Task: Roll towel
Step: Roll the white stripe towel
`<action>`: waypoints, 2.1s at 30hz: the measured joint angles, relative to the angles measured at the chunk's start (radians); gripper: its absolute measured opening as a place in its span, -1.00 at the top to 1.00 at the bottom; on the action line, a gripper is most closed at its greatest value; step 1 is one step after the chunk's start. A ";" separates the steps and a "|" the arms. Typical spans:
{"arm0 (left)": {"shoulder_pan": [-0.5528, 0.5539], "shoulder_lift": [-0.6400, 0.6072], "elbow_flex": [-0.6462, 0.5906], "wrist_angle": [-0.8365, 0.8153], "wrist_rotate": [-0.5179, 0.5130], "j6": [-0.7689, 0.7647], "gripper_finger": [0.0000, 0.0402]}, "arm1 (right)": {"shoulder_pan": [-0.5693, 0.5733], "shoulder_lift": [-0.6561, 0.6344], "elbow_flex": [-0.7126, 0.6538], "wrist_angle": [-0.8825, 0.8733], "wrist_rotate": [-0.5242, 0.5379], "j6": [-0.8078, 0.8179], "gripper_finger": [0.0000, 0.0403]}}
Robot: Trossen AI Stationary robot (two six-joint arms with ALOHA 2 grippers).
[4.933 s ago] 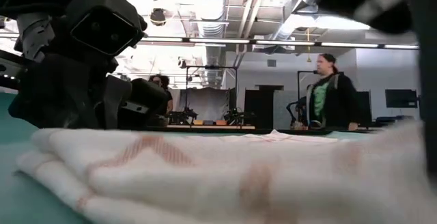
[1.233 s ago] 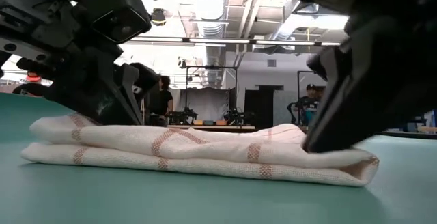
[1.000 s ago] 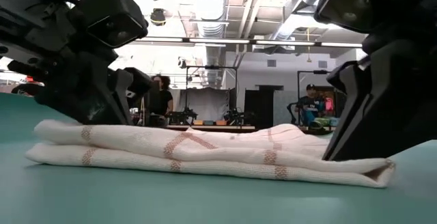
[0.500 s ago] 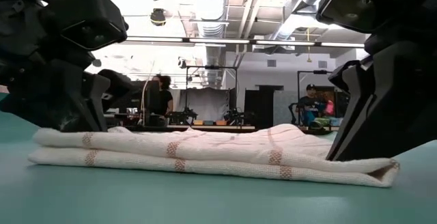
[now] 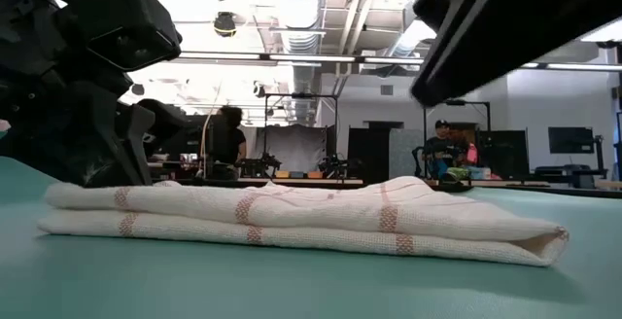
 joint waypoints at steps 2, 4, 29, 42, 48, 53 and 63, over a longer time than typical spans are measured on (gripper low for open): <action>-0.002 0.000 0.000 0.006 -0.002 0.002 1.00 | 0.007 0.000 0.002 -0.023 -0.012 0.000 0.34; -0.002 0.000 0.000 0.010 -0.002 0.009 1.00 | 0.009 0.002 0.000 -0.068 0.000 0.000 0.16; -0.002 0.000 0.000 0.021 0.012 0.056 1.00 | 0.014 0.127 0.007 -0.230 0.075 0.282 0.21; -0.061 -0.179 0.033 -0.117 -0.039 0.162 1.00 | 0.011 0.128 0.004 -0.259 0.068 0.365 0.90; -0.118 -0.192 0.033 -0.161 0.067 0.424 0.92 | 0.011 0.129 0.003 -0.255 0.063 0.361 0.86; -0.103 -0.179 0.032 -0.132 0.083 0.500 0.65 | 0.012 0.129 0.003 -0.244 0.048 0.360 0.91; -0.063 -0.112 0.030 -0.125 0.116 0.686 0.03 | 0.011 0.130 0.002 -0.232 0.045 0.357 0.89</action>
